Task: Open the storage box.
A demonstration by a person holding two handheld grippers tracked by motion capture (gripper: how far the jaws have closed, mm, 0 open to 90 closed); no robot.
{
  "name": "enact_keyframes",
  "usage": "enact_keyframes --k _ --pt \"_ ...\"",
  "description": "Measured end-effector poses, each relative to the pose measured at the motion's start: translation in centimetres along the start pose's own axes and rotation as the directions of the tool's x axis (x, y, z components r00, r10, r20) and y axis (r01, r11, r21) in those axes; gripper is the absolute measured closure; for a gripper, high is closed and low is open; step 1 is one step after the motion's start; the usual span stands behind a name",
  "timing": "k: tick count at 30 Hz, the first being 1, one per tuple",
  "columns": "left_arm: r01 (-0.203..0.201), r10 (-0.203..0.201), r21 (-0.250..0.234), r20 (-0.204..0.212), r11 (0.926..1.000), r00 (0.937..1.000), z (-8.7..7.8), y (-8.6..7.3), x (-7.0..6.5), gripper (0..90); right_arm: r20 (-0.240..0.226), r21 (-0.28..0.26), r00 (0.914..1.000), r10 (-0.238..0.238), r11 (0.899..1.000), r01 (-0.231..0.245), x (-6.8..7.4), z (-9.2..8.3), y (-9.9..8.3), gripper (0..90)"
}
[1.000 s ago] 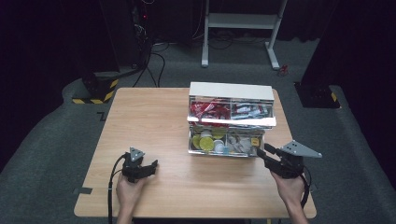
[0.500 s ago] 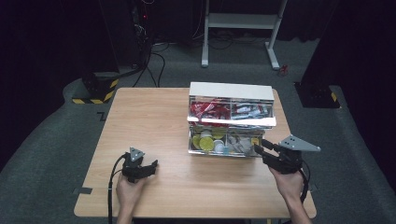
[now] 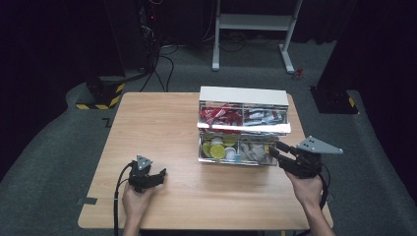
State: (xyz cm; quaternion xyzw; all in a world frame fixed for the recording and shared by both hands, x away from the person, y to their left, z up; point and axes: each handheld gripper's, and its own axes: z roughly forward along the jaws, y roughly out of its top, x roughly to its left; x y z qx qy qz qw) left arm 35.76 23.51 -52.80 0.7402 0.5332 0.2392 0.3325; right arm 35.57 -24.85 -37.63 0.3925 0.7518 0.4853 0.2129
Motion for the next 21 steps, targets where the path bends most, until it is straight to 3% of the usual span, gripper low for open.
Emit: enact_keyframes --k 15,21 --pt "0.000 0.000 0.000 0.000 1.0000 1.0000 0.0 0.0 0.0 26.6 -0.040 -0.029 0.9992 0.010 1.000 -0.011 0.0 0.3 1.7 60.7" --pt "0.000 0.000 0.000 0.000 1.0000 1.0000 0.0 0.0 0.0 26.6 -0.037 -0.018 0.9993 -0.004 1.000 0.004 0.1 0.8 2.1 60.9"
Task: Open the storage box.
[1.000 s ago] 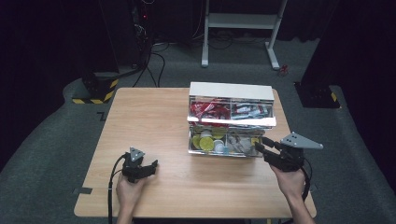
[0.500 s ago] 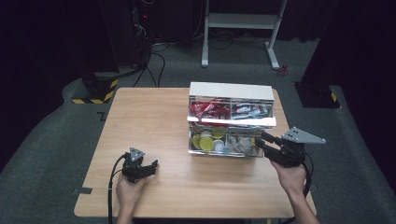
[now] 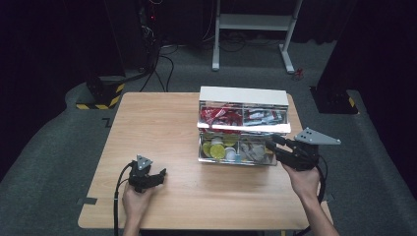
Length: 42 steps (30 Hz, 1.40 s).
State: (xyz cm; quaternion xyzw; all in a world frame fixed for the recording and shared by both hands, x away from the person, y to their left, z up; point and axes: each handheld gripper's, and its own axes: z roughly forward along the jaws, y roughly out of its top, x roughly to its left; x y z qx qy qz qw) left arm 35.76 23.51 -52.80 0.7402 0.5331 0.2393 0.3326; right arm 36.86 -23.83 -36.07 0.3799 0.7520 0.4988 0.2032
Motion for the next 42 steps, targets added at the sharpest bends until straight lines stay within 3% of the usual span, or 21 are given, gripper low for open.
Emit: enact_keyframes --k 42 --pt "0.000 0.000 0.000 0.001 1.0000 1.0000 0.0 0.0 0.0 26.5 0.044 -0.026 0.9988 -0.023 0.999 0.024 0.0 0.8 2.9 62.2"
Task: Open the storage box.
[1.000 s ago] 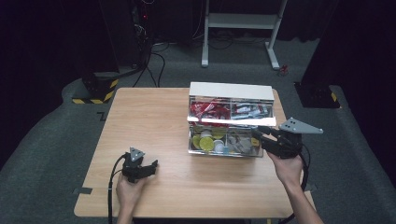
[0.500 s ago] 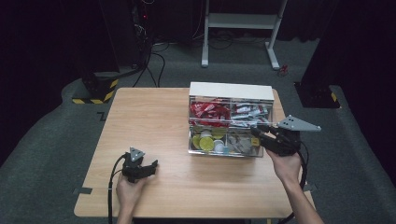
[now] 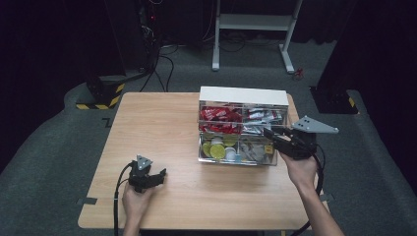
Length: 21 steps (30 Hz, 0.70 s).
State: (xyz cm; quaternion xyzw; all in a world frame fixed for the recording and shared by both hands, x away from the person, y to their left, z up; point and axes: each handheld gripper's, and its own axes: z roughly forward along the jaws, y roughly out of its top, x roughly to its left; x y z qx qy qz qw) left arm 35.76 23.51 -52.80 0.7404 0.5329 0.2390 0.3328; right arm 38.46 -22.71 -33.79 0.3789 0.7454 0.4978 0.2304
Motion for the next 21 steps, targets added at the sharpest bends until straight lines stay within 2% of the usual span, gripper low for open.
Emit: enact_keyframes --k 21 --pt "-0.004 0.004 -0.001 0.001 1.0000 1.0000 0.0 0.0 0.0 26.3 0.024 -0.011 0.9995 -0.023 1.000 0.023 -0.2 -0.1 1.6 61.0"
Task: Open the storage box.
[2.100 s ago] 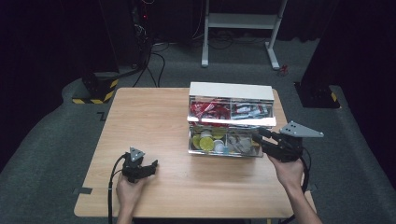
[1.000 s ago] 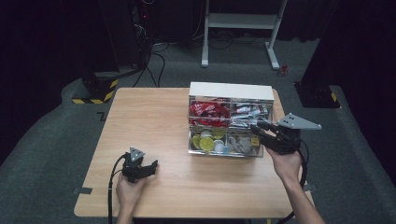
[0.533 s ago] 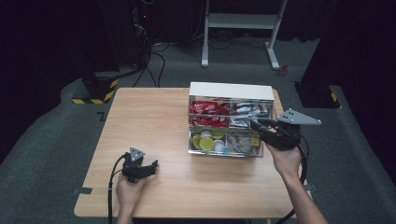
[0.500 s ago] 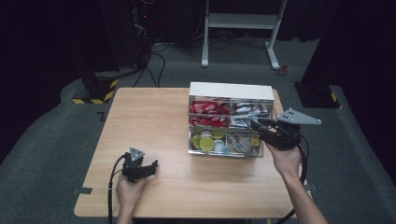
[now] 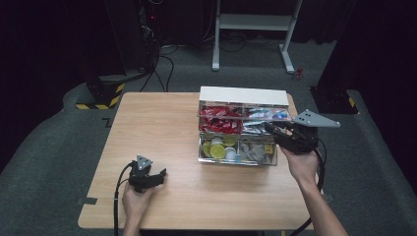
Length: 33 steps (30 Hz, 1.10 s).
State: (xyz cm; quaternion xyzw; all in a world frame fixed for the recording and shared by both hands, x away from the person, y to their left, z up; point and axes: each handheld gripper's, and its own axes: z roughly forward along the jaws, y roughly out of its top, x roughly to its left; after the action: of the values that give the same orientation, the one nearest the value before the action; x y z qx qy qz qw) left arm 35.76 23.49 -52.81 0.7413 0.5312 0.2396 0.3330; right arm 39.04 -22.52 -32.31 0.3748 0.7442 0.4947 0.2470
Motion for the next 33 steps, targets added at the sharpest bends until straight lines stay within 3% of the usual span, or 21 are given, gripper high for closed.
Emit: enact_keyframes --k 12,33 --pt "0.000 0.000 0.000 0.000 1.0000 1.0000 0.0 0.0 0.0 26.3 0.016 0.001 0.9997 0.019 1.000 -0.019 -0.5 0.5 0.6 60.4" --pt "-0.003 0.003 0.002 0.002 1.0000 1.0000 0.0 0.0 0.0 25.5 0.027 0.005 0.9996 0.012 1.000 -0.012 -0.8 1.0 1.6 58.8"
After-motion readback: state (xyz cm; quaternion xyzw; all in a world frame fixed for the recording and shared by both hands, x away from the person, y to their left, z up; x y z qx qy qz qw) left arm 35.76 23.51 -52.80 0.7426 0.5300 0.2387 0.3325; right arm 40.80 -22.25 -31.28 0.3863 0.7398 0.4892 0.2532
